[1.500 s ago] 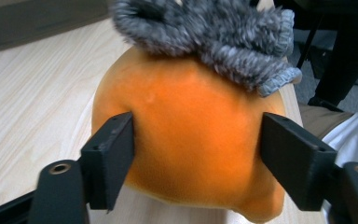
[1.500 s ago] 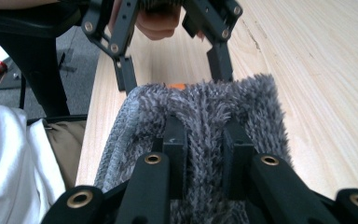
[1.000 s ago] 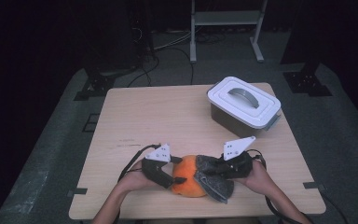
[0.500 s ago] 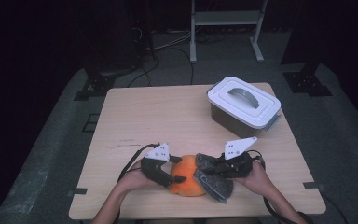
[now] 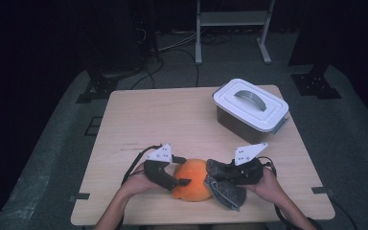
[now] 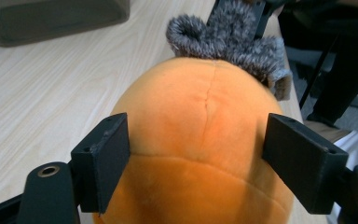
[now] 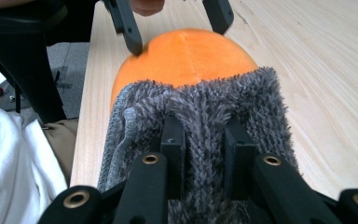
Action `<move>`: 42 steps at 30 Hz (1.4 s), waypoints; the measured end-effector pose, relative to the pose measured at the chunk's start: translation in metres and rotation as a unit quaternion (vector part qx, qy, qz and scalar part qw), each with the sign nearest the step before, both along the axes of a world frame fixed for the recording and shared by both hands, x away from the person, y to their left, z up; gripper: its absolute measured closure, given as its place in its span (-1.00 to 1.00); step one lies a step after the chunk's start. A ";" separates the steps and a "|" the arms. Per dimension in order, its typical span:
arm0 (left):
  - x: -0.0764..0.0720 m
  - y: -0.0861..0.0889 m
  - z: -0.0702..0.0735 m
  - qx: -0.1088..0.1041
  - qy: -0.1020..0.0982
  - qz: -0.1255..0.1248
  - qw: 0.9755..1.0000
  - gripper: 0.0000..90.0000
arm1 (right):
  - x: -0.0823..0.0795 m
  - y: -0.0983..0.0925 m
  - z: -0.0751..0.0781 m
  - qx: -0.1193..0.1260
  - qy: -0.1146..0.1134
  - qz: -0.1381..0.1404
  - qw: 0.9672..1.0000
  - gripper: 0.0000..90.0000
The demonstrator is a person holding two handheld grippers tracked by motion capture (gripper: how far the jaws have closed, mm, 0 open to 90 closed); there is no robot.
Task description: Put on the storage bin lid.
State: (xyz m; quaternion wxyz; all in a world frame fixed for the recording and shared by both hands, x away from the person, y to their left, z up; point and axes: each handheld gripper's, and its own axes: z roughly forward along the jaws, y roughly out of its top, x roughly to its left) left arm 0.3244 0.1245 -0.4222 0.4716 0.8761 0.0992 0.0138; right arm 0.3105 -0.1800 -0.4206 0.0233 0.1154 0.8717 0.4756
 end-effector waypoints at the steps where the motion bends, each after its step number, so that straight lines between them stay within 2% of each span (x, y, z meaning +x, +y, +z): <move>1: 0.000 0.000 -0.001 0.005 0.000 0.000 1.000 -0.46 | 0.000 0.001 0.001 0.000 -0.001 0.001 1.000 0.62; 5: -0.001 0.004 -0.004 0.020 -0.002 -0.003 1.000 -0.38 | 0.002 0.000 -0.002 0.004 0.007 0.001 1.000 0.62; 11: 0.001 0.009 -0.007 0.026 0.007 -0.008 1.000 -0.38 | 0.000 -0.010 -0.011 -0.018 0.023 -0.007 1.000 0.62; 14: 0.001 0.012 -0.007 0.031 0.010 -0.013 0.999 -0.37 | 0.000 -0.015 -0.013 -0.022 0.028 -0.011 0.999 0.62; 17: 0.000 0.014 -0.008 0.036 0.010 -0.018 0.999 -0.37 | 0.001 -0.014 -0.008 -0.018 0.024 -0.012 0.999 0.62; 23: 0.000 0.016 -0.008 0.039 0.010 -0.024 0.999 -0.37 | 0.003 -0.005 0.003 0.012 0.012 0.000 1.000 0.62; 26: 0.000 0.016 -0.008 0.037 0.013 -0.026 0.999 -0.37 | 0.001 -0.001 -0.002 -0.002 0.017 0.005 1.000 0.62; 30: 0.000 0.016 -0.008 0.037 0.014 -0.025 0.999 -0.37 | 0.000 -0.008 -0.011 -0.031 0.027 -0.001 0.999 0.63; 33: 0.000 0.016 -0.008 0.038 0.014 -0.025 0.999 -0.37 | 0.000 -0.015 -0.011 -0.037 0.029 -0.010 0.999 0.63; 37: -0.001 0.013 -0.007 0.038 0.008 -0.026 0.999 -0.37 | 0.000 -0.017 -0.002 -0.018 0.022 -0.013 1.000 0.63; 42: -0.006 0.006 -0.003 0.040 -0.006 -0.036 0.999 -0.38 | 0.003 -0.002 0.017 0.007 0.003 0.006 1.000 0.63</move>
